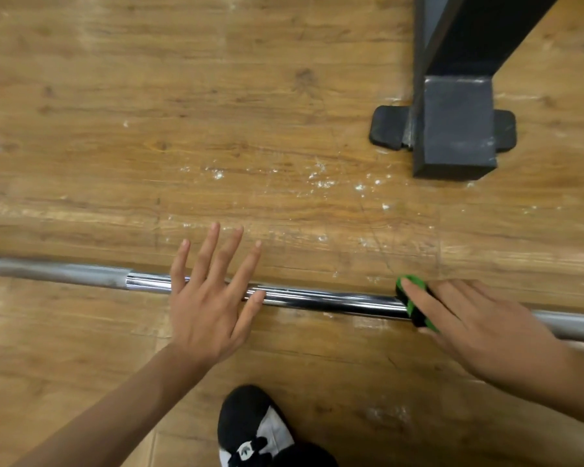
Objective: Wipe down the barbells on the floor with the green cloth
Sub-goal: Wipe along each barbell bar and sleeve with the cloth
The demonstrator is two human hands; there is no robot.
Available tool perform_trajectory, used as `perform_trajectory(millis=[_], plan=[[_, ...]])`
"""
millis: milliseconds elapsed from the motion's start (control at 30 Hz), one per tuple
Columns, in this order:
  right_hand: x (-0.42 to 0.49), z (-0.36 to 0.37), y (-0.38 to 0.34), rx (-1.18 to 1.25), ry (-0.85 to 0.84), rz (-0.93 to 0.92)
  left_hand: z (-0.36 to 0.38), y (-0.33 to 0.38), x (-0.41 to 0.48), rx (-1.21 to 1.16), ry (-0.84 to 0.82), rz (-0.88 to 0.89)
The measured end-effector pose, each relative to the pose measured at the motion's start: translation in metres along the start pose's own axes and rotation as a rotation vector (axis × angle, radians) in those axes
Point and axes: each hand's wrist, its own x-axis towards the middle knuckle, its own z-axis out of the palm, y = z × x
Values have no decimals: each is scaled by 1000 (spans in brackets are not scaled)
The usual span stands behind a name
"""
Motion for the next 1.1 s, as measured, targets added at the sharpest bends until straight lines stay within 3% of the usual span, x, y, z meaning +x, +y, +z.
perform_trajectory(millis=[167,300,433,600,767,900,1100], plan=[[82,14,-45,-12,122,121,7,-8,35,5,61,-3],[152,20,-72,-4,103,108,11,-22,65,51,35,61],[111,9,-7,24,113,129,14,-28,94,46,21,51],[42,4,86,-144,105,228,19,-32,123,51,40,16],[124,20,29,-109,230,277,19,-36,145,72,12,0],[202,26,-23,-122,220,298,18,-41,157,74,-11,33],[97,9,78,-155,160,239,20,-44,163,63,-11,48]])
